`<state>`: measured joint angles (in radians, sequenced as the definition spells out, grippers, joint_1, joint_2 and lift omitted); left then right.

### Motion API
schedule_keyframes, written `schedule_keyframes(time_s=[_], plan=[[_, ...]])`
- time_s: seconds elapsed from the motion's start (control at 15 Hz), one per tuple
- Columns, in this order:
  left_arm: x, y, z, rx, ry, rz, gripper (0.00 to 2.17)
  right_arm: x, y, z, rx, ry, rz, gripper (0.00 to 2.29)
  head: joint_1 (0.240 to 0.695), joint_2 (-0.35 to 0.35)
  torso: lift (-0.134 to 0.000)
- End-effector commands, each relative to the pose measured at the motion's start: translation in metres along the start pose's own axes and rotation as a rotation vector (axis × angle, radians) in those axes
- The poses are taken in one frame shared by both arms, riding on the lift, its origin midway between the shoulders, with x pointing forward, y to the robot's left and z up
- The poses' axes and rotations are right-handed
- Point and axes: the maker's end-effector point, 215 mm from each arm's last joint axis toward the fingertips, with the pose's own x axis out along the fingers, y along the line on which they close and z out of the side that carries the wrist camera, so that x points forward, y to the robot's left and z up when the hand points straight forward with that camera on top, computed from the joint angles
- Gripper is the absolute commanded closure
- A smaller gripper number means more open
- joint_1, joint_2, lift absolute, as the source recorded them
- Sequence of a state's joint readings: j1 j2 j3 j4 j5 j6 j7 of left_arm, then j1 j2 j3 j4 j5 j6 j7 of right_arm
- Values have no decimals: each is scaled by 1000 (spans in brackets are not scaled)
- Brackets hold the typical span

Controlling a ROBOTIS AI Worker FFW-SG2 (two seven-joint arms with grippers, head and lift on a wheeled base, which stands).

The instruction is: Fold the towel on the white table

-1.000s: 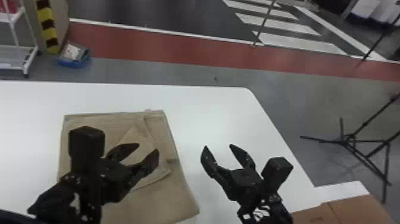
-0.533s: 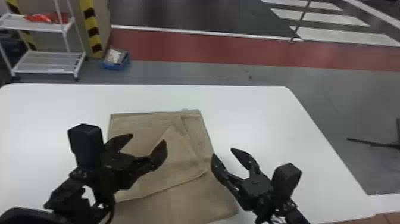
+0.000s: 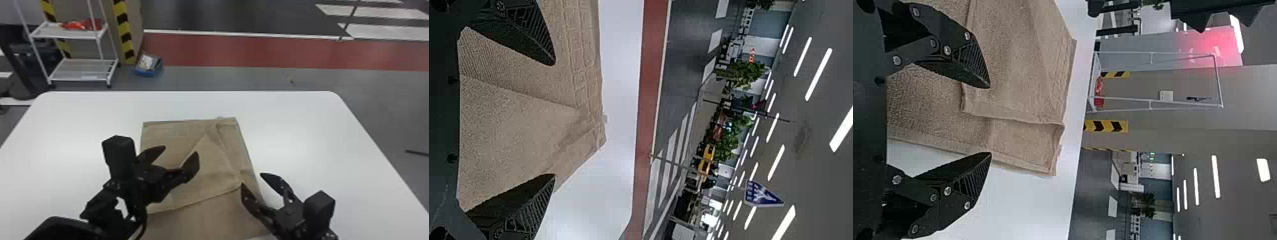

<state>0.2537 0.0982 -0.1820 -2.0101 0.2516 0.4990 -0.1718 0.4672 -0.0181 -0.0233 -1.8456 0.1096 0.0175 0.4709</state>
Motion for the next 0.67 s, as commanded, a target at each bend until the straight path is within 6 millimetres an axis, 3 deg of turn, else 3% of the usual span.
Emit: schedule_keyframes(time_s=[0.0,0.27,0.6], plan=[[4,0,-4,-2,2,-1,90,-1,0,-10,-24,27,0,475,695,-90,-123],[6,2,-5,0,6,1,90,7,0,-17,-17,58,8,478,695,-96,-123],[6,6,-5,3,5,7,90,30,20,-15,-9,74,50,586,695,-77,-123]])
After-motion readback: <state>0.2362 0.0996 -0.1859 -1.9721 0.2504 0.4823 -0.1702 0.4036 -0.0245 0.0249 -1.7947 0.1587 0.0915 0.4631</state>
